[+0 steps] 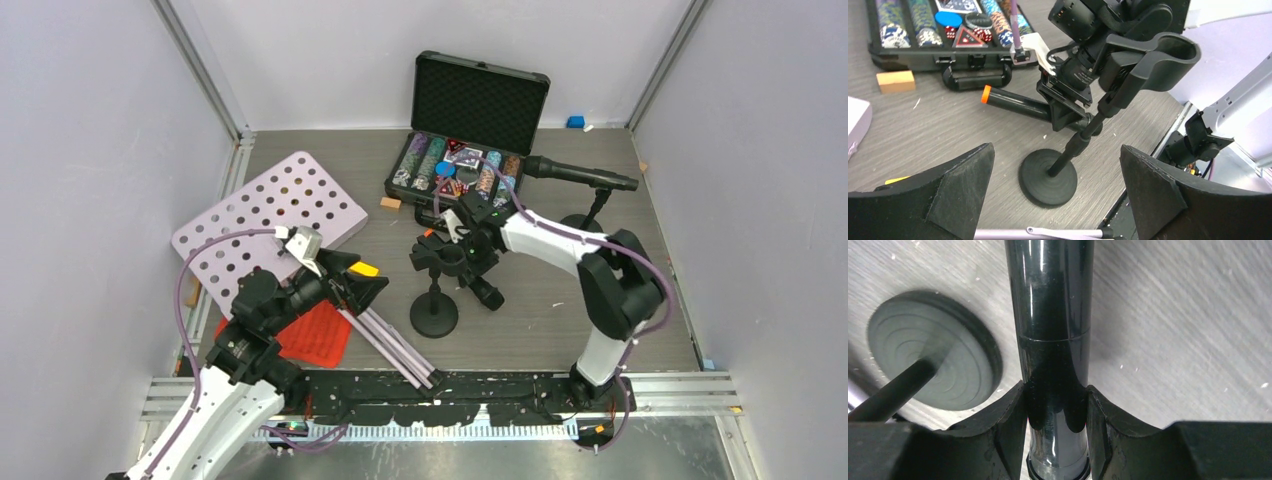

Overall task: Pack up the instrument practice props
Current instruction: Place the microphone at the center of the board.

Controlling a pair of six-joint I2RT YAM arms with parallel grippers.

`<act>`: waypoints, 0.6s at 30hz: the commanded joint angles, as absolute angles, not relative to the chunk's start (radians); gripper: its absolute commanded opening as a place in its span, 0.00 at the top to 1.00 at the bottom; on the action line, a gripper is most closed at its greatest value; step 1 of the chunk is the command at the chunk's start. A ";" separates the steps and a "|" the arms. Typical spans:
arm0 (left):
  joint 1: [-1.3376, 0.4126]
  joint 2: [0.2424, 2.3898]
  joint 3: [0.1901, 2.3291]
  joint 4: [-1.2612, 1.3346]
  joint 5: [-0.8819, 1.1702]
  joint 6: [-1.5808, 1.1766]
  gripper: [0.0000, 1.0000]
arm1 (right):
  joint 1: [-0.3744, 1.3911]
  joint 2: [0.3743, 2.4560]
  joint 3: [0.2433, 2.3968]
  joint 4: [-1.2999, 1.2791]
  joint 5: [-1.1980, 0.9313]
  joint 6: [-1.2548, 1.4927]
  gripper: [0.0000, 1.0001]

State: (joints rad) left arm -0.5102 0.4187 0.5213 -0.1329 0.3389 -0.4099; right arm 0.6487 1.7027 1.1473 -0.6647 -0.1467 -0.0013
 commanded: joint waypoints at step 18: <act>-0.506 0.292 0.548 -0.259 0.193 -0.413 0.02 | 0.661 1.963 1.475 -0.627 -0.136 -0.145 0.11</act>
State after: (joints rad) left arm -0.5102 0.3092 0.5232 -0.2649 0.2062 -0.4156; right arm 0.6556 2.0224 1.4818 -0.7033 -0.1833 -0.1963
